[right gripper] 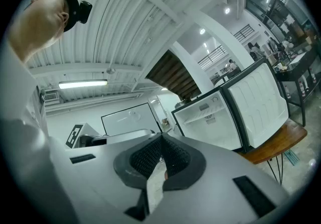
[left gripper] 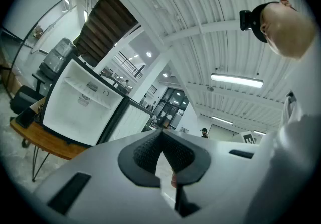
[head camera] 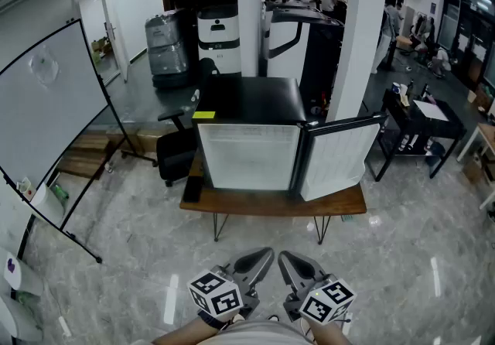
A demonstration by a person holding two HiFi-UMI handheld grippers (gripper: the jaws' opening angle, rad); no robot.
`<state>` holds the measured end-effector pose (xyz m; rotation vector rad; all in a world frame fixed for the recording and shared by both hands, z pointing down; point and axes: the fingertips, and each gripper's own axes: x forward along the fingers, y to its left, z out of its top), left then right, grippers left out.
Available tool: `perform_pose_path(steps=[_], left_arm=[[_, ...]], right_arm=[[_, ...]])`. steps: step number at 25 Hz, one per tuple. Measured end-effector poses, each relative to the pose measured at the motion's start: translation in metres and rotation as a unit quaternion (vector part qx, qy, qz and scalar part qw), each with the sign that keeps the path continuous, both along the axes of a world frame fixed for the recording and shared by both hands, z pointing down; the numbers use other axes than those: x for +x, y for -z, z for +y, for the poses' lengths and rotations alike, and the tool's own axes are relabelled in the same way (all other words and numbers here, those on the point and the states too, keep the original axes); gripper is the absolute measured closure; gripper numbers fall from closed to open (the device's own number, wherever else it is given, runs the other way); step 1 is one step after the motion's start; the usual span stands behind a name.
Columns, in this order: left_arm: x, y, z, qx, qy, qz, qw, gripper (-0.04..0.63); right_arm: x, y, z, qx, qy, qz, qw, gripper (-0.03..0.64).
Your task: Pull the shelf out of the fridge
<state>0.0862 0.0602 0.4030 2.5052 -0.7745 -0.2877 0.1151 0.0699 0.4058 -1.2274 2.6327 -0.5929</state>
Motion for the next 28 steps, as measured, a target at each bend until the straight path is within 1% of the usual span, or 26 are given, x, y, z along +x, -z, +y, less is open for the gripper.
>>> perform_pose_path(steps=[10, 14, 17, 21, 28], left_arm=[[-0.004, -0.001, -0.005, -0.007, -0.002, 0.007, 0.9999, 0.589], [-0.009, -0.004, -0.005, -0.008, 0.003, 0.008, 0.9999, 0.589], [-0.019, -0.004, -0.01, -0.005, 0.01, 0.004, 0.9999, 0.589], [-0.035, -0.004, -0.02, 0.003, 0.014, -0.005, 0.9999, 0.589], [-0.07, -0.008, -0.031, 0.008, 0.018, -0.013, 0.9997, 0.589]], right_arm=[[-0.004, -0.003, -0.003, -0.006, 0.003, -0.001, 1.0, 0.597], [-0.012, -0.006, -0.002, -0.019, 0.019, -0.021, 0.999, 0.595], [-0.016, -0.005, -0.004, -0.02, 0.014, -0.029, 0.999, 0.595], [-0.028, -0.003, -0.011, -0.016, 0.007, -0.029, 0.999, 0.595], [-0.065, -0.002, -0.021, -0.01, 0.003, -0.021, 1.0, 0.595]])
